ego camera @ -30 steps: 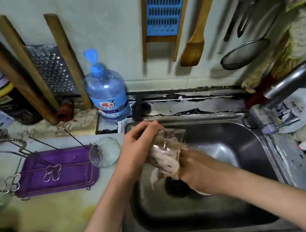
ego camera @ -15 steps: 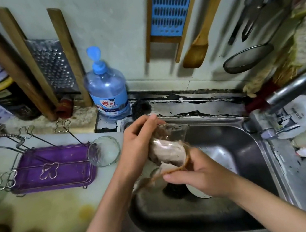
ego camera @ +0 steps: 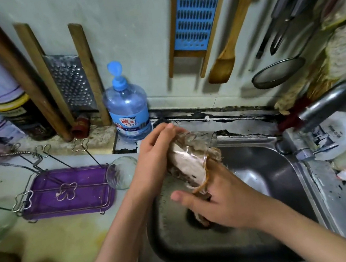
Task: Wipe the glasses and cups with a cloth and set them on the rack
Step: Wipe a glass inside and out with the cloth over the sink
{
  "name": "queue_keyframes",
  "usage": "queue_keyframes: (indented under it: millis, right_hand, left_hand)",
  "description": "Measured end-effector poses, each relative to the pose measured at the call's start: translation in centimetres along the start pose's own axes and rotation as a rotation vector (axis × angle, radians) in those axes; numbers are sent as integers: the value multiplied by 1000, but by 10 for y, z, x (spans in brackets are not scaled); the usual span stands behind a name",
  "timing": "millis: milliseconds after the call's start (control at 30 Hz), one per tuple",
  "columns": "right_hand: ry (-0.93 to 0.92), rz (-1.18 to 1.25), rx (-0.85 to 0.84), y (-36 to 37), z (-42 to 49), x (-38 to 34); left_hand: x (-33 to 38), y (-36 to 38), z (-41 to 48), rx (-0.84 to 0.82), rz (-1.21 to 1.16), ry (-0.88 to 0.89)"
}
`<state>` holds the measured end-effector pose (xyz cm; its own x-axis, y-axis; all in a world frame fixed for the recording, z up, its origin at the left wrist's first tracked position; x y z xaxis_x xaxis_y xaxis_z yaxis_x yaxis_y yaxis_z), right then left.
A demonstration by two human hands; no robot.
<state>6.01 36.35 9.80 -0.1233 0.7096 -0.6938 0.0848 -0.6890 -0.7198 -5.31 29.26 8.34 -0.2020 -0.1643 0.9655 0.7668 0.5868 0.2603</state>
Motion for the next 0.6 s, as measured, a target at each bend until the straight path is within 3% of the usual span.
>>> queue_keyframes:
  millis: [200,333,367,433,500,600]
  right_hand:
    - [56,375,-121,3,-12,-11]
    - [-84,1272,-49,0,-19,-19]
    - [-98,1373,-31,-1,-14,-19]
    - [46,1218,-31,-2,-7,-17]
    - [183,702,-165,-1,-7,-17]
    - [-13,-97,-263,-1,-20,-10]
  left_hand:
    - [0,-2,-3,-44,-22,-45]
    - [-7,-5,-8,97,-75,-72]
    - [-7,-5,-8,137,-92,-58]
    - [-3,-4,-9,152,-82,-25]
    - [1,-1,-9,61,7,-17]
    - [5,6,-10,-90,128,-66]
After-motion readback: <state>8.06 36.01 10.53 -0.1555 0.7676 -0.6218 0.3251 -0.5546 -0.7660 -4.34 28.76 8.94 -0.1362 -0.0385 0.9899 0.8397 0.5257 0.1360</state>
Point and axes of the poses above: each hand's wrist, its own z-axis towards the middle knuckle, its own y-axis out of the palm, x = y × z, the point moved 2 cm from there along z, towards the middle knuckle, and after that the axes turned 14 degrees about -x, right-handed, at the moved point
